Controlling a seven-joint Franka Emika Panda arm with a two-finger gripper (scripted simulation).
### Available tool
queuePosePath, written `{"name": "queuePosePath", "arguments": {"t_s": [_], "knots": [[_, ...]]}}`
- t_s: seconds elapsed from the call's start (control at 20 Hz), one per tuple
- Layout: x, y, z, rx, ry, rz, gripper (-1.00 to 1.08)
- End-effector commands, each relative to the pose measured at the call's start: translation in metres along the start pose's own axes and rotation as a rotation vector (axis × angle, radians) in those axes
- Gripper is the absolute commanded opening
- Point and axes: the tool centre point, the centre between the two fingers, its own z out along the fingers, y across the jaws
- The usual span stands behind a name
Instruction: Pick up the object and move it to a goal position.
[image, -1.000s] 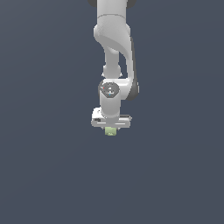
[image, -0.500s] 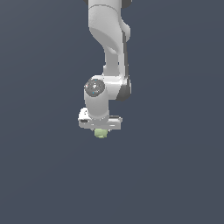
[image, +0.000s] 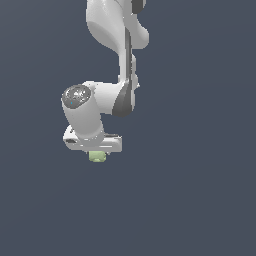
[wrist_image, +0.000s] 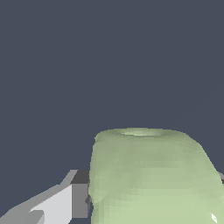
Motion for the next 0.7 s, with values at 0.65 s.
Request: {"name": "queuePosePath", "arguments": {"t_s": [0.65], "knots": [[0.025, 0.030, -0.022, 0.000, -0.001, -0.001, -1.00]]}}
